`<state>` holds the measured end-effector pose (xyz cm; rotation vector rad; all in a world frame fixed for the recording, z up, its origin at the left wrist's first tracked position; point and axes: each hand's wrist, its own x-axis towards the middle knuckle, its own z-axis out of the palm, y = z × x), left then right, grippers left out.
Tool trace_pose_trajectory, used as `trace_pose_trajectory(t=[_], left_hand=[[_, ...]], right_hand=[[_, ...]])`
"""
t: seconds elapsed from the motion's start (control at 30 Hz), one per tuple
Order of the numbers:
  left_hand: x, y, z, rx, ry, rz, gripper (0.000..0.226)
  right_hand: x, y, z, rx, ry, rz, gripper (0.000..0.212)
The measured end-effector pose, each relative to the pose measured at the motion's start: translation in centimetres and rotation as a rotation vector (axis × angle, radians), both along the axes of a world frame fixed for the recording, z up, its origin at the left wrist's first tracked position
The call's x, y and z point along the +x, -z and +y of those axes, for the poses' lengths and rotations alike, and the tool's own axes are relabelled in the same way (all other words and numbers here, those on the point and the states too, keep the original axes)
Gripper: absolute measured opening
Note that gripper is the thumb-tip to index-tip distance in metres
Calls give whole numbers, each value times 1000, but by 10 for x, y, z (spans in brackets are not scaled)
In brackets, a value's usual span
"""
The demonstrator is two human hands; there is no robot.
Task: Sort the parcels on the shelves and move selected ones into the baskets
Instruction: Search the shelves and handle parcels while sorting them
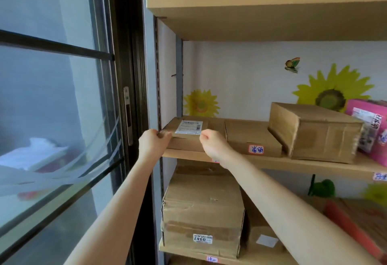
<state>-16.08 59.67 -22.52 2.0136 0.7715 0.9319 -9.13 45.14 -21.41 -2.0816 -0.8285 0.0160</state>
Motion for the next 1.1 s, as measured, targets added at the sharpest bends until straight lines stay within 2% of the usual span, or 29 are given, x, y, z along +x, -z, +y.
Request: trace_pose_trajectory(t=[0.1,0.3,0.4,0.5,0.7,0.8,0.97,1.1], left_hand=[[-2,4,1,-6,0,-81,18],[-17,34,-8,-151,82,-367,32],[-18,48,-13,-230,79,-499,32],[-17,51,-13,-248,83,-545,30],[-18,48,-11,-201,95,-551,31],[-16,38,-11,-105,113,-526,31],[-6,17,-1,188,92,-278,33],[-2,17,6,214,69,-108,35]], right_hand=[[-1,12,-2,114,14,-27,33],[-12,41,-16,515,75,-119,14],[-17,55,-17,583,69,-98,20],[-19,59,-16,606,73,-92,23],[-18,60,-12,607,85,-112,26],[-15,53,-11,623,103,-142,28],[2,26,-2,332,165,-144,32],[7,21,6,200,155,-163,30]])
